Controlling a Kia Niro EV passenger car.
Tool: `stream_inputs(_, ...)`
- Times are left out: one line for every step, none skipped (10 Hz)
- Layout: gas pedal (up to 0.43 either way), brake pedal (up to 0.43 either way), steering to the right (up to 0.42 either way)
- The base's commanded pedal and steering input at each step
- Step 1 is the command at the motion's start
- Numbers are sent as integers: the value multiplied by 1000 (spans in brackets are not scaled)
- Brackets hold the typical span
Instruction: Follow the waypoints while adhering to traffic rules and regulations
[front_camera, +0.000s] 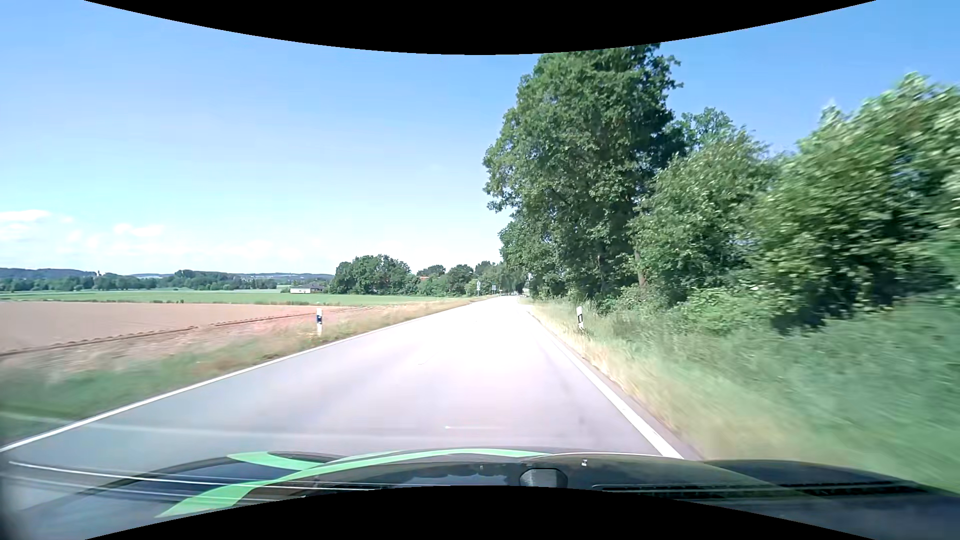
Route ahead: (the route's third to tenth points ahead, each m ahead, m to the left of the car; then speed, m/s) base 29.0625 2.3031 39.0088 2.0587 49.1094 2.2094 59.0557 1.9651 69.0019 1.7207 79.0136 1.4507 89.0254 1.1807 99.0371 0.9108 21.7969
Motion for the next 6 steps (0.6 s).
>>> stream_inputs(169, 0, 2)
stream_inputs(177, 0, 2)
stream_inputs(189, 0, 2)
stream_inputs(197, 0, 2)
stream_inputs(209, 0, 2)
stream_inputs(220, 0, 2)
